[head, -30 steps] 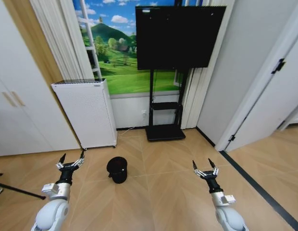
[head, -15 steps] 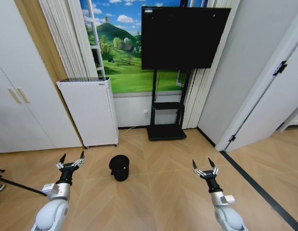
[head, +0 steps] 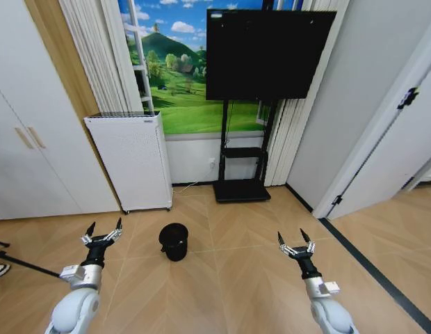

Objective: Pick up the trash bin and place the garbage on the floor into it.

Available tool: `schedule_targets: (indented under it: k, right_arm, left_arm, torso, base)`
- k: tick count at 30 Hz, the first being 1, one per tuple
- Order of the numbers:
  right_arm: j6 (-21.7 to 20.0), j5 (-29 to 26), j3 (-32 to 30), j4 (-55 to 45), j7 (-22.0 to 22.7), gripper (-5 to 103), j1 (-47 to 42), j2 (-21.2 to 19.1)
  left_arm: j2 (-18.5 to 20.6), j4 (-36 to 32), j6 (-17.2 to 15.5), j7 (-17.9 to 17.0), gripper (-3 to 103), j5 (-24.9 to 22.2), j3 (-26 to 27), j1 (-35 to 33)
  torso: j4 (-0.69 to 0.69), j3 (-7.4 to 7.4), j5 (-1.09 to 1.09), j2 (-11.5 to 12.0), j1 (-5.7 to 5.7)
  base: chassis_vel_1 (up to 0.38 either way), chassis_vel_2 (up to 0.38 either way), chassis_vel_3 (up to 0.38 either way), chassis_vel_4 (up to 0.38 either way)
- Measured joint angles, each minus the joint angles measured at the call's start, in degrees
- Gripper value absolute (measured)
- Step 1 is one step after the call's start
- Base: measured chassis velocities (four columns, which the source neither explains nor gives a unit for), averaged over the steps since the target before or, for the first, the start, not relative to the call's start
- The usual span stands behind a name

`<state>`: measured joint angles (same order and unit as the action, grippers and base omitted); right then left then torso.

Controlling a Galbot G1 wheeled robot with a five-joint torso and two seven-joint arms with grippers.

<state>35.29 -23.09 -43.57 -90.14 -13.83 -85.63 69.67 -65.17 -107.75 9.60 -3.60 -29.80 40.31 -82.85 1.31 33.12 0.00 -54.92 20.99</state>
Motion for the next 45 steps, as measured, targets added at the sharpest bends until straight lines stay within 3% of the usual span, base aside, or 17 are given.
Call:
schedule_targets:
  k: [25,26,28,31,34,37,45]
  right_arm:
    - [0.4,-0.28,-0.17,0.15,-0.55,100,-0.07,0.08]
    - [0.58,-0.29,-0.15,0.3,-0.57,100,0.03,0.07]
    - [0.81,-0.38,-0.13,0.44,-0.59,100,0.1,0.04]
    - [1.15,-0.39,-0.08,0.74,-0.68,100,0.21,0.03]
    - [1.77,-0.39,-0.03,1.18,-0.85,100,0.38,0.02]
    - [1.76,-0.38,0.01,1.21,-0.93,100,0.37,0.03]
    - [0.89,-0.45,-0.02,0.9,-0.94,100,0.22,0.02]
  left_arm:
    - [-0.04,-0.06,0.12,0.16,100,-0.06,0.06,-0.16]
    - [-0.07,-0.05,0.14,0.18,100,-0.04,0.07,-0.16]
    - [-0.13,0.01,0.16,0.21,100,0.0,0.09,-0.17]
    - [-0.17,0.01,0.18,0.22,100,0.06,0.11,-0.19]
    - [-0.27,0.04,0.22,0.3,100,0.12,0.1,-0.23]
    - [-0.28,0.05,0.24,0.35,100,0.16,0.11,-0.22]
    - [-0.29,0.11,0.26,0.37,100,0.19,0.13,-0.2]
  torso:
    - [0.0,0.0,-0.03,0.01,-0.01]
    - [-0.02,-0.01,0.06,0.01,-0.03]
    - [0.0,0.0,-0.11,0.01,-0.02]
    - [-0.01,-0.02,0.06,0.0,-0.06]
    - [0.0,-0.03,-0.05,-0.03,-0.09]
    - [0.01,-0.02,0.03,-0.02,-0.07]
    - [-0.03,0.01,0.02,0.01,0.02]
  base:
    - [0.073,-0.061,-0.079,0.065]
    - [0.153,-0.103,-0.167,0.122]
    - [0.164,-0.141,-0.171,0.144]
    - [0.182,-0.176,-0.184,0.178]
    - [0.089,-0.112,-0.131,0.112]
    - [0.027,-0.054,-0.043,0.033]
    - [0.0,0.0,0.0,0.0]
